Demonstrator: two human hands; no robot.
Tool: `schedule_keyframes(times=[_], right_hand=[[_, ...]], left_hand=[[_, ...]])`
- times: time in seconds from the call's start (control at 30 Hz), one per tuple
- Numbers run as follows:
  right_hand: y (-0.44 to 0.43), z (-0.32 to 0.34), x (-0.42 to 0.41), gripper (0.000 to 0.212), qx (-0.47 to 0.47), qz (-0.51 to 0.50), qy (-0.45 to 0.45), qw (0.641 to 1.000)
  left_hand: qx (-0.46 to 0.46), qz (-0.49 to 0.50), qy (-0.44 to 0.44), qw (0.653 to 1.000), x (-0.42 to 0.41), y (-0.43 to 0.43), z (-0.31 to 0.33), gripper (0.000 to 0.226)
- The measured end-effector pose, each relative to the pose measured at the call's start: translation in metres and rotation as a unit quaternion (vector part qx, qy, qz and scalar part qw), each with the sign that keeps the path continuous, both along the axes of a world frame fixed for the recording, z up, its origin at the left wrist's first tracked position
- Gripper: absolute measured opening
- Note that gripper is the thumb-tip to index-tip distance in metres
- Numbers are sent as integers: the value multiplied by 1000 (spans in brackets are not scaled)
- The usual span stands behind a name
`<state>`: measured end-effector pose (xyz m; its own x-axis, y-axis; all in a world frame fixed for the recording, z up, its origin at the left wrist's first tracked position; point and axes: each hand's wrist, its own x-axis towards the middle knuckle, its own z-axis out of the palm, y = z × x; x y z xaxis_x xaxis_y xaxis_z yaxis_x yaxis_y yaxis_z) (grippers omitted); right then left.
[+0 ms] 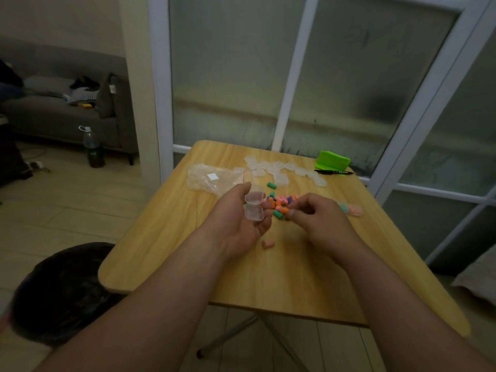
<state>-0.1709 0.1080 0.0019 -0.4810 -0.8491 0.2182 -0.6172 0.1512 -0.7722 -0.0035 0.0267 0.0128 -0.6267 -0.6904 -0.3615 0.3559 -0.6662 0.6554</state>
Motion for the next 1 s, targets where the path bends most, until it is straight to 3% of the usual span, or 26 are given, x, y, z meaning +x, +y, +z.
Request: schedule_keyframes(times=[0.23,0.43,0.87,1.0], right_hand=[[-1,14,17,9,-85,37,-21,996],[-3,4,40,7,-73,65,99,990],[0,0,44,10,-78,68,42,994],[-12,5,19,13,-101,-14,10,995]], left_hand=[[12,4,1,1000,-3,6,2,36],[0,-22,2,1000,-6,5,-1,57],[-2,-15,40,999,-4,3,2,41],[-2,49,23,999,-3,-14,-1,37]])
